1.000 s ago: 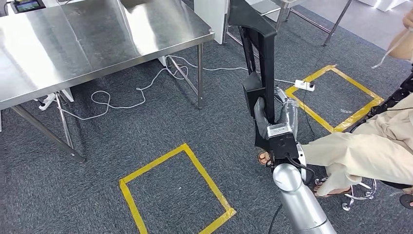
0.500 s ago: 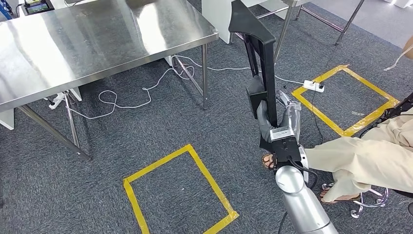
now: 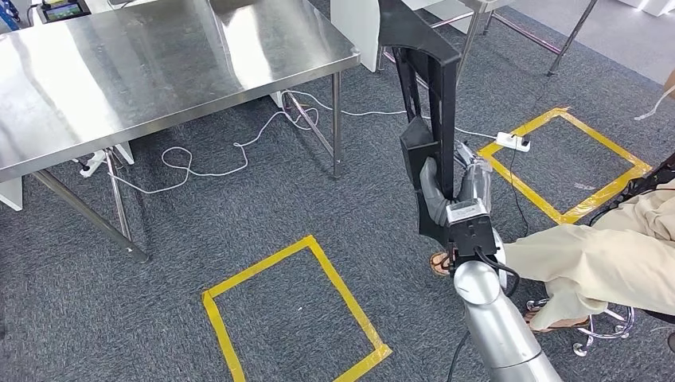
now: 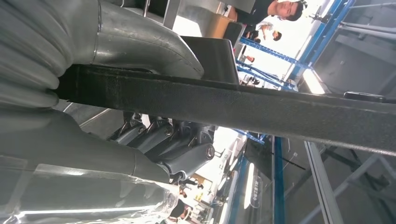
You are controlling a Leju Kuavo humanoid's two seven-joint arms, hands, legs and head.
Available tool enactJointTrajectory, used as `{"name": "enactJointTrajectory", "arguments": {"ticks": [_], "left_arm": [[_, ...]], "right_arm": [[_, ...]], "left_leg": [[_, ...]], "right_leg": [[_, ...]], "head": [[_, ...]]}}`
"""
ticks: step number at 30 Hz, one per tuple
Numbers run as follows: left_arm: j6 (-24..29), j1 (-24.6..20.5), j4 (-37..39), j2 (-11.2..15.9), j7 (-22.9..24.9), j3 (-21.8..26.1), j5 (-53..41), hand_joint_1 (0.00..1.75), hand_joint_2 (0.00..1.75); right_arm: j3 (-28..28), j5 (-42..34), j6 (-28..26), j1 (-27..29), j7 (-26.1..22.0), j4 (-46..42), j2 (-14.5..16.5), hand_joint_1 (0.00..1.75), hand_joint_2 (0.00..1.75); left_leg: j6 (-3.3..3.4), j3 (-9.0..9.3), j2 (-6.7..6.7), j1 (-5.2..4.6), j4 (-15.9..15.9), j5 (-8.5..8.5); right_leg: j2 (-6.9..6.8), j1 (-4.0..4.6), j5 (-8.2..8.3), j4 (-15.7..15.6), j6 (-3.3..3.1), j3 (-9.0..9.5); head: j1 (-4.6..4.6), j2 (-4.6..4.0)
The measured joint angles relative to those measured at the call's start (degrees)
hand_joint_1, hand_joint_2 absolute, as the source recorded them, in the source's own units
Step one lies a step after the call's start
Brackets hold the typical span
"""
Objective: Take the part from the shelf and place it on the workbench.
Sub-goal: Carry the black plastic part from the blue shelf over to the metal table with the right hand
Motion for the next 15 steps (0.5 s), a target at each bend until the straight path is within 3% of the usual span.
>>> {"name": "enactJointTrajectory", "arguments": {"ticks": [6,10,12,14,15], "left_arm": [[0.27,0.09,0.00,-0.03,-0.75,0.42,0.07,0.00,0.00],[0.27,0.08,0.00,-0.19,-0.78,0.79,0.02,0.00,0.00],[0.29,0.05,0.00,-0.39,-0.79,0.85,-0.02,0.00,0.00],[0.31,0.04,0.01,-0.52,-0.79,0.87,-0.02,0.00,0.00],[0.31,0.06,0.01,-0.57,-0.79,0.87,-0.02,0.00,0.00]], "right_arm": [[0.22,-1.18,0.47,-0.73,-0.54,0.91,-0.74,1.75,1.75],[0.37,-1.31,0.46,-0.97,-0.73,1.21,-1.16,1.75,1.75],[0.42,-1.34,0.46,-1.14,-0.80,1.26,-1.50,1.75,1.75],[0.48,-1.37,0.46,-1.19,-0.82,1.43,-1.81,1.75,1.75],[0.51,-1.38,0.46,-1.13,-0.82,1.55,-1.92,1.75,1.75]], "left_leg": [[0.54,-0.23,0.00,-0.33,0.50,-0.31],[1.50,0.27,0.08,-0.07,-0.31,0.10],[1.98,0.89,0.21,0.33,-1.22,0.59],[2.09,0.96,0.26,0.32,-1.31,0.58],[2.08,0.96,0.25,0.32,-1.30,0.50]], "right_leg": [[0.00,-0.46,0.00,-0.09,0.11,0.07],[-0.03,-0.30,-0.20,0.04,0.54,-0.06],[-0.07,-0.07,-2.12,3.90,0.23,-1.95],[-0.08,-0.09,-5.09,11.60,-0.25,-5.91],[-0.08,-0.11,-5.96,14.75,-0.18,-7.65]], "head": [[-0.01,0.00],[0.03,0.00],[0.16,0.00],[0.28,0.00],[0.30,0.00]]}}
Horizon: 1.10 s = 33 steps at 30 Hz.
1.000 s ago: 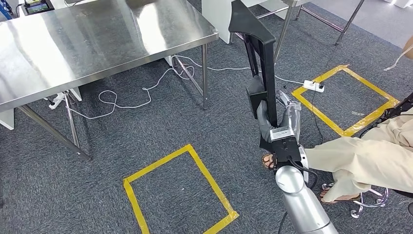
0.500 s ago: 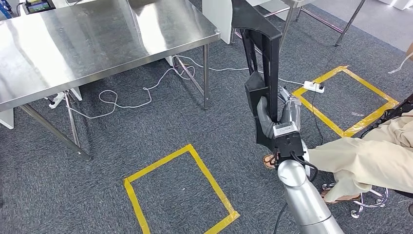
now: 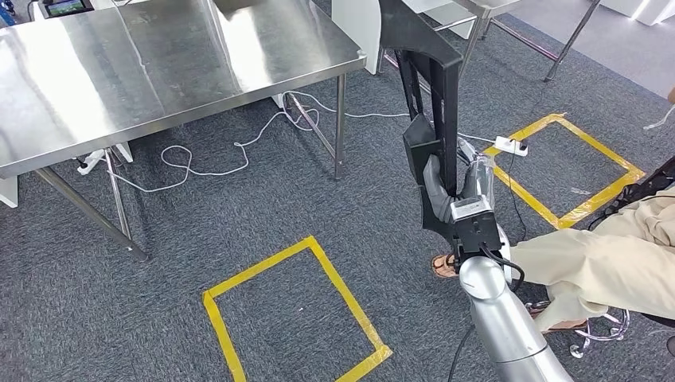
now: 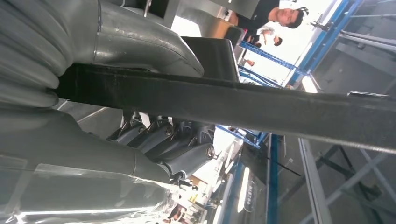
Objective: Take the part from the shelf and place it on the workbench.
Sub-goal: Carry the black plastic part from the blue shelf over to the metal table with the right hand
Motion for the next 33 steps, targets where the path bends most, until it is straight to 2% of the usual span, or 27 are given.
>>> {"name": "enactJointTrajectory", "arguments": {"ticks": [1,2,4,5,6,7,8,10,11,13,15,16,17,18,19,20,21,23,25,26,27,30,31,32,33], "left_arm": [[0.00,0.02,0.01,-0.06,0.00,0.00,-0.02,0.00,0.00],[0.01,0.04,0.01,-0.12,0.00,0.00,-0.04,0.00,0.00],[0.01,0.05,0.01,-0.25,0.01,0.00,-0.13,0.00,0.00],[0.01,0.04,0.01,-0.30,0.01,0.00,-0.18,0.00,0.00],[0.00,0.04,0.01,-0.32,0.02,0.00,-0.24,0.00,0.00],[-0.02,0.05,0.01,-0.33,0.02,0.00,-0.29,0.00,0.00],[-0.05,0.06,0.01,-0.34,0.02,0.00,-0.33,0.00,0.00],[-0.13,0.06,-0.01,-0.36,0.01,0.00,-0.34,0.00,0.00],[-0.15,0.03,-0.01,-0.39,-0.03,0.01,-0.29,0.00,0.00],[-0.14,0.01,-0.01,-0.46,-0.09,0.05,-0.07,0.00,0.00],[0.02,0.07,0.02,-0.56,-0.11,0.15,0.20,0.00,0.00],[0.14,0.12,0.03,-0.62,-0.11,0.21,0.28,0.00,0.00],[0.25,0.15,0.03,-0.68,-0.10,0.27,0.34,0.00,0.00],[0.36,0.17,0.03,-0.72,-0.09,0.33,0.37,0.00,0.00],[0.45,0.17,0.04,-0.74,-0.05,0.40,0.38,0.00,0.00],[0.52,0.15,0.04,-0.70,0.03,0.49,0.38,0.00,0.00],[0.60,0.13,0.05,-0.68,0.10,0.56,0.34,0.00,0.00],[0.68,0.09,0.05,-0.71,0.25,0.67,0.27,0.00,0.00],[0.70,0.13,0.05,-0.85,0.34,0.75,0.23,0.00,0.00],[0.71,0.16,0.05,-0.89,0.39,0.80,0.22,0.00,0.00],[0.74,0.14,0.05,-0.91,0.43,0.83,0.20,0.00,0.00],[0.84,0.07,0.07,-1.01,0.57,0.85,0.17,0.00,0.00],[0.87,0.13,0.08,-1.07,0.63,0.85,0.16,0.00,0.00],[0.93,0.20,0.09,-1.14,0.68,0.85,0.15,0.00,0.00],[0.99,0.27,0.11,-1.20,0.73,0.86,0.14,0.00,0.00]], "right_arm": [[0.05,-0.01,0.00,0.08,0.00,0.11,-0.08,1.75,1.75],[0.10,0.00,-0.01,0.14,0.00,0.18,-0.16,1.75,1.75],[0.15,0.00,-0.04,0.19,-0.02,0.22,-0.38,1.75,1.75],[0.16,0.00,-0.07,0.20,-0.05,0.21,-0.52,1.75,1.75],[0.17,-0.02,-0.10,0.27,-0.10,0.20,-0.67,1.75,1.75],[0.17,-0.02,-0.11,0.40,-0.14,0.19,-0.81,1.75,1.75],[0.18,-0.02,-0.13,0.54,-0.17,0.17,-0.92,1.75,1.75],[0.19,-0.03,-0.10,0.77,-0.24,0.09,-1.10,1.75,1.75],[0.19,-0.08,-0.02,0.77,-0.27,0.04,-1.18,1.75,1.75],[0.25,-0.31,0.41,0.65,-0.33,0.00,-1.29,1.75,1.75],[0.51,-0.66,0.96,0.30,-0.38,0.23,-1.32,1.75,1.75],[0.71,-0.81,1.16,0.01,-0.41,0.47,-1.31,1.75,1.75],[0.90,-0.95,1.32,-0.35,-0.46,0.75,-1.28,1.75,1.75],[1.05,-1.04,1.41,-0.74,-0.55,1.04,-1.25,1.75,1.75],[1.16,-1.12,1.46,-1.13,-0.65,1.30,-1.19,1.75,1.75],[1.27,-1.18,1.47,-1.50,-0.79,1.54,-1.12,1.75,1.75],[1.38,-1.23,1.43,-1.80,-0.92,1.74,-1.06,1.75,1.75],[1.58,-1.32,1.27,-2.05,-1.09,2.05,-0.97,1.75,1.75],[1.73,-1.42,1.08,-2.05,-1.17,2.21,-0.96,1.75,1.75],[1.81,-1.48,1.01,-2.08,-1.21,2.29,-0.97,1.75,1.75],[1.86,-1.55,0.95,-2.15,-1.25,2.36,-1.02,1.75,1.75],[1.99,-1.79,0.86,-2.05,-1.30,2.74,-1.20,1.75,1.75],[2.03,-1.85,0.85,-1.98,-1.32,2.91,-1.23,1.75,1.75],[2.06,-1.93,0.86,-1.93,-1.38,3.10,-1.23,1.75,1.75],[2.08,-1.99,0.86,-1.92,-1.48,3.26,-1.25,1.75,1.75]], "left_leg": [[-0.06,0.05,-0.05,0.02,0.01,-0.10],[-0.18,0.15,-0.12,0.06,0.03,-0.24],[-0.73,0.48,-0.28,0.18,0.26,-0.68],[-1.12,0.55,-0.36,0.14,0.49,-1.08],[-1.52,0.59,-0.40,0.05,0.70,-1.47],[-1.84,0.59,-0.41,-0.03,0.84,-1.79],[-2.03,0.59,-0.42,-0.05,0.88,-2.00],[-2.43,0.63,-0.20,0.21,1.31,-2.50],[-2.74,0.10,0.15,0.36,2.63,-3.22],[-3.44,-3.21,1.09,0.59,8.92,-5.94],[-3.78,-8.25,1.61,0.75,16.66,-8.16],[-3.74,-9.87,1.67,0.76,18.31,-7.77],[-3.52,-10.44,1.70,0.73,17.84,-6.22],[-3.10,-9.78,1.70,0.64,15.04,-3.67],[-2.44,-8.27,1.71,0.43,10.75,-0.76],[-1.75,-6.65,1.81,0.16,6.92,1.18],[-1.12,-5.34,1.93,-0.16,4.00,2.29],[-0.29,-4.27,2.07,-0.71,1.93,2.05],[0.30,-2.99,1.86,-0.75,0.67,1.91],[0.53,-2.07,1.76,-0.65,0.04,1.86],[0.70,-1.19,1.64,-0.52,-0.38,1.73],[0.65,0.17,1.29,-0.44,-0.65,0.68],[0.50,0.64,1.17,-0.42,-0.63,0.20],[0.32,1.25,1.06,-0.38,-0.60,-0.35],[0.07,2.01,0.93,-0.28,-0.54,-0.96]], "right_leg": [[0.00,-0.04,0.01,1.22,0.32,-0.77],[-0.01,-0.12,0.85,0.25,0.81,-0.41],[-0.03,-0.49,4.07,-7.68,1.86,3.48],[0.04,-0.52,5.22,-11.39,1.94,5.47],[0.10,-0.51,5.94,-14.09,1.72,6.97],[0.17,-0.39,6.03,-15.10,1.21,7.59],[0.25,-0.17,5.95,-15.08,0.64,7.75],[0.28,-0.35,5.77,-15.09,-0.25,8.05],[0.25,-0.44,5.60,-15.13,-0.64,8.36],[0.12,-0.40,5.12,-15.18,-1.41,9.02],[0.00,-0.16,4.56,-15.16,-1.85,9.55],[0.00,-0.05,4.24,-15.16,-1.92,9.88],[0.01,0.08,3.86,-15.16,-1.92,10.34],[0.01,0.23,3.43,-15.19,-1.89,10.93],[0.01,0.30,2.95,-15.26,-1.86,11.51],[-0.03,0.49,2.47,-15.35,-1.73,12.08],[-0.06,0.55,2.08,-15.51,-1.54,12.52],[-0.17,0.67,1.93,-15.73,-0.79,13.30],[-0.23,0.75,2.17,-15.19,0.00,13.67],[-0.21,0.81,2.15,-13.83,0.25,13.25],[-0.18,0.76,1.81,-11.55,0.25,12.00],[-0.10,0.49,-0.86,-1.80,0.24,4.90],[-0.10,0.41,-1.64,-0.23,0.42,2.97],[-0.11,0.30,-1.60,-0.47,0.86,1.98],[-0.12,0.16,-0.48,-2.68,1.42,2.04]], "head": [[0.01,0.00],[0.02,0.00],[0.04,0.00],[0.04,0.00],[0.04,0.00],[0.02,0.00],[-0.01,0.00],[-0.03,0.01],[-0.10,0.01],[-0.25,0.00],[-0.31,0.00],[-0.31,0.00],[-0.32,0.00],[-0.31,0.00],[-0.31,0.00],[-0.25,0.00],[-0.21,0.00],[-0.16,0.00],[-0.16,0.01],[-0.16,0.01],[-0.12,0.01],[0.06,0.00],[0.09,0.00],[0.10,0.00],[0.11,0.00]]}}
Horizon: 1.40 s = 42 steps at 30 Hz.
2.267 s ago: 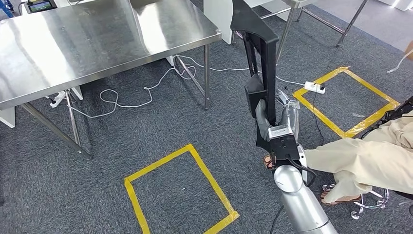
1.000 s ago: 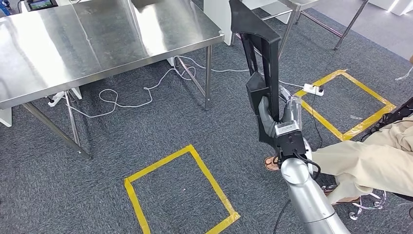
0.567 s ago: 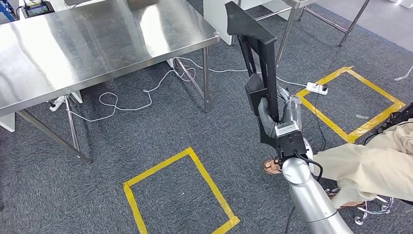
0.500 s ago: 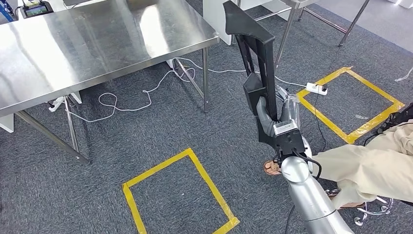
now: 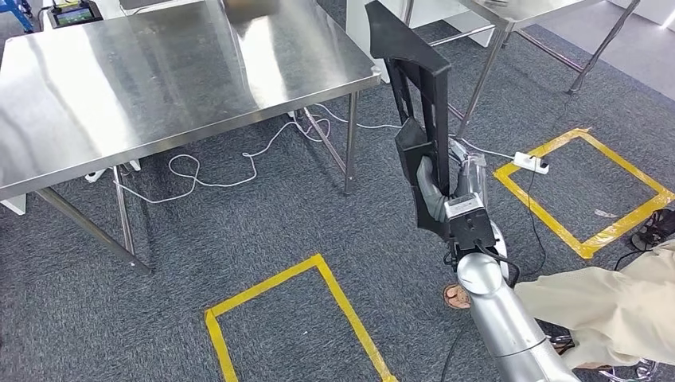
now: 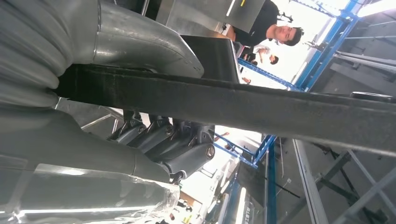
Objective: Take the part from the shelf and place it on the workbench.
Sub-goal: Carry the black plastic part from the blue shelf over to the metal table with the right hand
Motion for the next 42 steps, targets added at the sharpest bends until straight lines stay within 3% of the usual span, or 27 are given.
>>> {"name": "enactJointTrajectory", "arguments": {"ticks": [2,3,5,6,8,10,13,14,15,16,18,20,22,24,26,28,30,31,32,33,34,35,36,37,39,41,42], "left_arm": [[0.12,0.05,0.07,-0.05,0.04,0.03,-0.01,0.00,0.00],[0.16,0.03,0.11,-0.03,0.06,0.07,-0.01,0.00,0.00],[0.24,-0.06,0.20,0.03,0.11,0.14,-0.01,0.00,0.00],[0.25,-0.10,0.22,0.03,0.13,0.16,-0.01,0.00,0.00],[0.27,-0.14,0.24,0.04,0.15,0.18,-0.01,0.00,0.00],[0.28,-0.17,0.25,0.01,0.14,0.19,-0.01,0.00,0.00],[0.28,-0.06,0.27,-0.04,0.14,0.20,-0.01,0.00,0.00],[0.28,-0.01,0.28,-0.03,0.14,0.20,-0.01,0.00,0.00],[0.27,0.01,0.29,-0.03,0.13,0.21,0.01,0.00,0.00],[0.22,0.01,0.29,-0.03,-0.03,0.23,0.08,0.00,0.00],[0.09,-0.04,0.29,0.05,-0.68,0.42,0.38,0.00,0.00],[0.03,-0.23,0.28,0.02,-1.29,0.66,0.67,0.00,0.00],[0.03,-0.58,0.25,-0.20,-1.43,0.75,0.78,0.00,0.00],[0.04,-0.99,0.21,-0.37,-1.44,0.77,0.83,0.00,0.00],[0.04,-1.43,0.20,-0.47,-1.45,0.78,0.81,0.00,0.00],[0.03,-1.67,0.20,-0.55,-1.45,0.78,0.78,0.00,0.00],[0.01,-1.64,0.20,-0.66,-1.45,0.78,0.69,0.00,0.00],[0.01,-1.61,0.20,-0.70,-1.45,0.78,0.64,0.00,0.00],[0.00,-1.60,0.20,-0.73,-1.45,0.78,0.61,0.00,0.00],[0.00,-1.61,0.21,-0.72,-1.45,0.79,0.58,0.00,0.00],[0.01,-1.64,0.21,-0.70,-1.45,0.79,0.58,0.00,0.00],[0.03,-1.72,0.21,-0.67,-1.46,0.80,0.58,0.00,0.00],[0.04,-1.80,0.21,-0.65,-1.48,0.81,0.58,0.00,0.00],[0.06,-1.91,0.20,-0.63,-1.50,0.81,0.58,0.00,0.00],[0.08,-2.05,0.16,-0.56,-1.55,0.84,0.58,0.00,0.00],[0.10,-2.13,0.12,-0.53,-1.59,0.85,0.58,0.00,0.00],[0.11,-2.13,0.12,-0.55,-1.61,0.86,0.58,0.00,0.00]], "right_arm": [[0.01,-0.17,0.01,-0.03,-0.26,0.36,-0.07,1.75,1.75],[0.05,-0.26,0.01,-0.13,-0.37,0.57,-0.10,1.75,1.75],[0.14,-0.40,0.01,-0.29,-0.54,0.97,-0.15,1.75,1.75],[0.17,-0.47,0.01,-0.34,-0.59,1.04,-0.19,1.75,1.75],[0.19,-0.57,0.00,-0.35,-0.71,1.06,-0.25,1.75,1.75],[0.21,-0.62,0.00,-0.35,-0.78,1.06,-0.32,1.75,1.75],[0.27,-0.72,0.00,-0.25,-0.81,1.11,-0.35,1.75,1.75],[0.29,-0.73,0.00,-0.22,-0.82,1.15,-0.34,1.75,1.75],[0.30,-0.73,0.01,-0.20,-0.82,1.20,-0.34,1.75,1.75],[0.31,-0.73,0.01,-0.22,-0.82,1.22,-0.33,1.75,1.75],[0.40,-0.79,0.08,-0.62,-0.81,1.46,-0.23,1.75,1.75],[0.59,-0.83,0.16,-1.48,-0.56,2.00,-0.02,1.75,1.75],[0.76,-0.65,0.00,-2.22,-0.22,2.37,0.12,1.75,1.75],[0.89,-0.32,-0.32,-2.59,0.05,2.43,0.11,1.75,1.75],[1.01,0.01,-0.63,-2.80,0.37,2.46,0.08,1.75,1.75],[1.15,0.32,-1.01,-2.78,0.62,2.48,0.12,1.75,1.75],[1.33,0.62,-1.29,-2.70,0.74,2.49,0.21,1.75,1.75],[1.39,0.73,-1.36,-2.70,0.75,2.49,0.25,1.75,1.75],[1.44,0.80,-1.39,-2.70,0.76,2.49,0.29,1.75,1.75],[1.46,0.87,-1.41,-2.70,0.78,2.52,0.34,1.75,1.75],[1.49,0.92,-1.44,-2.78,0.79,2.56,0.37,1.75,1.75],[1.53,0.99,-1.48,-2.84,0.86,2.60,0.40,1.75,1.75],[1.56,1.04,-1.56,-2.94,0.92,2.62,0.41,1.75,1.75],[1.59,1.08,-1.65,-3.04,1.00,2.61,0.40,1.75,1.75],[1.61,1.12,-1.78,-3.12,1.11,2.57,0.41,1.75,1.75],[1.62,1.14,-1.84,-3.19,1.16,2.57,0.45,1.75,1.75],[1.63,1.17,-1.89,-3.21,1.19,2.57,0.53,1.75,1.75]], "left_leg": [[-0.64,1.46,-0.16,0.17,0.28,-1.40],[-1.03,1.92,-0.21,0.10,0.46,-2.07],[-1.57,2.13,-0.19,-0.13,0.79,-3.02],[-1.73,1.98,-0.16,-0.18,1.06,-3.16],[-2.19,0.44,0.03,0.03,3.86,-2.65],[-2.94,-3.73,0.41,0.26,10.41,-2.88],[-3.53,-10.78,0.75,0.43,19.10,-7.29],[-3.39,-12.00,0.76,0.42,19.46,-7.88],[-3.00,-12.28,0.76,0.36,17.97,-7.09],[-2.35,-11.77,0.75,0.22,14.99,-4.97],[-0.35,-9.78,0.50,-0.65,7.36,1.23],[0.95,-8.48,-0.06,-1.54,2.86,4.62],[1.18,-7.26,-0.29,-1.64,1.47,4.79],[1.45,-5.41,-0.18,-1.42,0.56,4.83],[1.72,-4.16,-0.19,-1.27,0.28,4.35],[1.75,-3.33,-0.32,-1.24,0.28,3.41],[1.46,-2.07,-0.48,-1.22,0.30,2.25],[1.30,-1.29,-0.55,-1.19,0.32,1.64],[1.08,-0.47,-0.60,-1.16,0.33,0.96],[0.82,0.08,-0.63,-1.17,0.34,0.31],[0.52,0.60,-0.64,-1.26,0.43,-0.35],[0.24,0.79,-0.63,-1.36,0.48,-0.84],[0.03,0.77,-0.60,-1.47,0.69,-1.10],[-0.19,0.47,-0.54,-1.51,1.51,-0.90],[-0.69,-2.16,-0.30,-1.36,5.63,0.65],[-1.54,-6.81,0.03,-0.90,12.33,1.36],[-2.05,-9.15,0.19,-0.55,15.35,0.23]], "right_leg": [[-0.16,-0.36,4.81,-7.21,1.29,1.84],[-0.31,-0.30,6.72,-10.08,1.25,2.67],[-0.40,-0.19,8.54,-11.93,-0.02,3.34],[-0.26,-0.13,8.35,-12.06,-0.91,3.54],[-0.01,-0.38,8.17,-12.07,-1.78,4.02],[0.06,-0.49,7.55,-12.24,-2.53,4.79],[0.12,-0.32,6.18,-12.32,-3.12,6.27],[0.17,-0.20,5.65,-12.33,-3.16,6.96],[0.21,0.00,5.08,-12.35,-3.19,7.78],[0.24,0.21,4.50,-12.39,-3.21,8.63],[0.33,0.59,3.35,-12.52,-3.17,9.86],[0.57,0.80,2.60,-12.67,-2.83,10.66],[0.79,1.13,2.63,-12.40,-2.15,11.44],[0.75,1.24,2.72,-9.63,-1.59,10.65],[0.65,1.07,1.67,-3.27,-1.28,6.76],[0.64,0.87,-1.19,2.64,-1.25,1.80],[0.60,0.60,-3.29,2.77,-0.96,-0.48],[0.57,0.43,-2.86,0.44,-0.40,-0.33],[0.49,0.22,-0.88,-3.22,0.50,0.47],[0.30,0.05,2.29,-6.76,1.44,1.41],[0.15,-0.03,5.42,-9.83,1.75,2.14],[0.04,-0.01,8.16,-11.88,1.52,2.78],[-0.02,0.02,9.70,-12.58,0.76,3.00],[0.05,0.05,10.01,-12.93,-0.26,3.19],[0.08,-0.33,9.88,-13.14,-1.50,3.80],[0.01,-0.56,9.15,-13.37,-2.58,4.71],[-0.02,-0.53,8.66,-13.39,-2.98,5.23]], "head": [[0.08,0.00],[0.18,0.00],[0.20,0.01],[0.13,0.01],[0.05,0.00],[-0.01,0.00],[-0.08,0.00],[-0.08,0.00],[-0.08,0.00],[-0.08,0.00],[-0.05,0.00],[-0.06,0.01],[-0.08,0.01],[-0.10,0.01],[-0.03,0.00],[0.07,0.00],[0.09,0.00],[0.09,0.00],[0.10,0.00],[0.12,0.00],[0.08,0.00],[-0.01,0.00],[-0.06,0.00],[-0.16,0.00],[-0.10,0.01],[-0.11,0.01],[-0.14,0.00]]}}
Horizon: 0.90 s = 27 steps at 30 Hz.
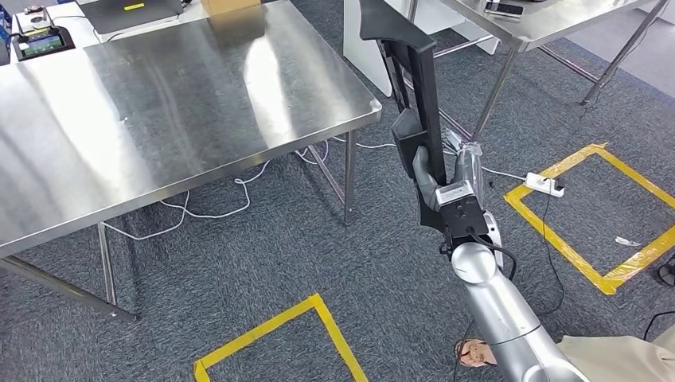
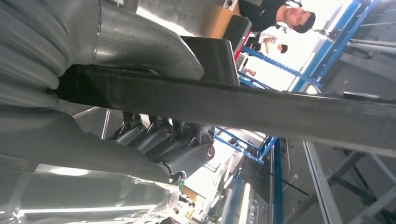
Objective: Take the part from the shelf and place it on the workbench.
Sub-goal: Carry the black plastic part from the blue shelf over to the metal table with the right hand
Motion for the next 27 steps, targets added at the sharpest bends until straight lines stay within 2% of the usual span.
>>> {"name": "enactJointTrajectory", "arguments": {"ticks": [2,3,4,5,7,8,9,10,12,13,14,15,17,18,19,20,22,23,24,25,27], "left_arm": [[0.02,0.03,0.00,0.02,0.00,0.07,0.00,0.00,0.00],[0.04,0.04,0.00,0.04,0.00,0.10,0.00,0.00,0.00],[0.06,0.04,0.00,0.05,0.00,0.13,0.00,0.00,0.00],[0.08,0.04,-0.01,0.08,0.00,0.14,0.00,0.00,0.00],[0.11,0.01,-0.01,0.13,0.01,0.15,-0.01,0.00,0.00],[0.11,-0.04,-0.01,0.16,0.03,0.16,-0.02,0.00,0.00],[0.11,-0.08,-0.05,0.17,0.05,0.16,-0.04,0.00,0.00],[0.12,-0.13,-0.12,0.18,0.09,0.16,-0.06,0.00,0.00],[0.13,-0.20,-0.32,0.15,0.14,0.16,-0.10,0.00,0.00],[0.13,-0.24,-0.38,0.14,0.15,0.16,-0.11,0.00,0.00],[0.15,-0.32,-0.43,0.15,0.16,0.18,-0.10,0.00,0.00],[0.17,-0.38,-0.43,0.15,0.15,0.19,-0.10,0.00,0.00],[0.25,-0.42,-0.44,0.17,0.33,0.20,-0.20,0.00,0.00],[0.22,-0.30,-0.43,0.18,0.46,0.20,-0.34,0.00,0.00],[0.13,-0.13,-0.43,0.21,0.55,0.20,-0.49,0.00,0.00],[-0.04,0.07,-0.42,0.28,0.57,0.20,-0.62,0.00,0.00],[-0.42,0.38,-0.38,0.48,0.40,0.20,-0.68,0.00,0.00],[-0.56,0.46,-0.35,0.60,0.33,0.20,-0.68,0.00,0.00],[-0.63,0.49,-0.32,0.72,0.29,0.20,-0.68,0.00,0.00],[-0.67,0.51,-0.29,0.80,0.24,0.20,-0.68,0.00,0.00],[-0.68,0.49,-0.30,1.02,0.10,0.21,-0.64,0.00,0.00]], "right_arm": [[0.02,0.16,-0.19,0.18,0.10,-0.01,0.27,1.75,1.75],[0.03,0.32,-0.33,0.39,0.16,-0.03,0.42,1.75,1.75],[0.03,0.52,-0.46,0.67,0.25,-0.10,0.55,1.75,1.75],[0.03,0.75,-0.58,0.95,0.37,-0.25,0.67,1.75,1.75],[0.03,1.08,-0.77,1.30,0.65,-0.65,0.91,1.75,1.75],[0.02,1.14,-0.83,1.32,0.80,-0.89,1.01,1.75,1.75],[-0.01,1.17,-0.88,1.34,0.98,-1.13,1.09,1.75,1.75],[-0.03,1.21,-0.91,1.35,1.14,-1.35,1.17,1.75,1.75],[-0.08,1.31,-0.93,1.33,1.42,-1.78,1.30,1.75,1.75],[-0.10,1.35,-0.93,1.29,1.45,-1.90,1.36,1.75,1.75],[-0.12,1.37,-0.94,1.27,1.49,-1.98,1.39,1.75,1.75],[-0.14,1.37,-0.93,1.30,1.51,-1.99,1.40,1.75,1.75],[-0.15,1.39,-0.93,1.38,1.55,-2.00,1.44,1.75,1.75],[-0.15,1.47,-0.92,1.49,1.54,-2.01,1.48,1.75,1.75],[-0.15,1.62,-0.92,1.68,1.49,-2.04,1.54,1.75,1.75],[-0.15,1.81,-0.92,1.97,1.42,-2.11,1.61,1.75,1.75],[-0.15,2.12,-0.92,2.64,1.29,-2.29,1.76,1.75,1.75],[-0.13,2.17,-0.92,2.85,1.28,-2.37,1.85,1.75,1.75],[-0.13,2.18,-0.92,2.98,1.27,-2.46,1.93,1.75,1.75],[-0.13,2.18,-0.92,3.04,1.25,-2.57,2.02,1.75,1.75],[-0.15,2.29,-0.86,2.99,1.20,-2.80,2.30,1.75,1.75]], "left_leg": [[-0.90,-3.22,0.31,0.86,2.89,-4.01],[-1.26,-3.84,0.46,1.26,2.45,-5.15],[-1.55,-3.57,0.58,1.60,0.44,-4.79],[-1.71,-2.50,0.67,1.88,-2.88,-2.98],[-1.74,0.39,0.91,2.09,-10.45,2.26],[-1.58,1.40,1.03,1.99,-12.72,3.75],[-1.32,1.98,1.12,1.81,-13.87,4.39],[-0.90,2.23,1.11,1.58,-14.03,3.99],[0.19,3.76,0.91,1.40,-14.57,3.71],[0.73,4.58,0.80,1.31,-14.71,3.49],[1.18,5.38,0.69,1.22,-14.81,3.24],[1.47,5.81,0.59,1.07,-14.80,2.81],[1.86,6.72,0.29,0.76,-14.80,1.77],[1.93,7.36,0.14,0.58,-14.80,1.18],[1.97,8.16,0.00,0.42,-14.80,0.55],[1.96,9.12,-0.15,0.27,-14.80,-0.17],[1.78,10.87,-0.36,0.02,-14.75,-1.69],[1.56,11.44,-0.45,-0.10,-14.75,-2.39],[1.30,11.79,-0.47,-0.21,-14.82,-2.93],[1.06,12.05,-0.48,-0.30,-14.57,-3.15],[0.58,11.33,-0.36,-0.35,-12.67,-2.83]], "right_leg": [[0.01,-0.03,-1.05,-0.01,-0.28,1.14],[0.04,-0.07,-1.61,-0.01,-0.20,1.80],[0.05,-0.13,-2.16,-0.01,-0.07,2.52],[0.06,-0.20,-2.71,-0.02,0.13,3.25],[0.11,-0.22,-3.77,-0.08,0.71,4.52],[0.15,-0.16,-4.23,-0.23,1.12,4.95],[0.19,-0.06,-4.46,-0.33,1.61,5.43],[0.24,0.09,-4.45,-0.19,2.19,5.84],[0.18,0.22,-4.17,1.65,2.97,5.45],[0.16,0.25,-4.05,3.96,3.04,4.30],[0.12,0.23,-4.34,7.15,2.83,2.38],[0.12,0.22,-5.13,10.85,2.44,0.04],[0.12,0.37,-8.05,16.62,1.58,-4.85],[0.12,0.49,-9.25,17.31,1.39,-6.30],[0.11,0.64,-9.54,16.15,1.43,-6.76],[0.11,0.82,-8.56,13.19,1.77,-6.32],[0.07,1.25,-3.14,5.25,2.49,-4.35],[0.06,1.50,-0.64,2.39,2.35,-3.36],[0.09,1.68,1.12,0.86,1.89,-2.75],[0.16,1.78,1.64,0.51,1.18,-2.39],[0.35,1.45,1.16,0.23,-0.22,-1.36]], "head": [[-0.03,0.00],[-0.03,0.00],[-0.04,0.00],[-0.04,0.00],[-0.04,0.00],[-0.04,0.00],[-0.04,0.00],[-0.03,0.00],[0.11,0.01],[0.15,0.01],[0.21,0.01],[0.24,0.01],[0.32,0.01],[0.36,0.01],[0.37,0.00],[0.38,0.00],[0.35,0.00],[0.38,0.00],[0.35,0.01],[0.34,0.01],[0.33,0.02]]}}
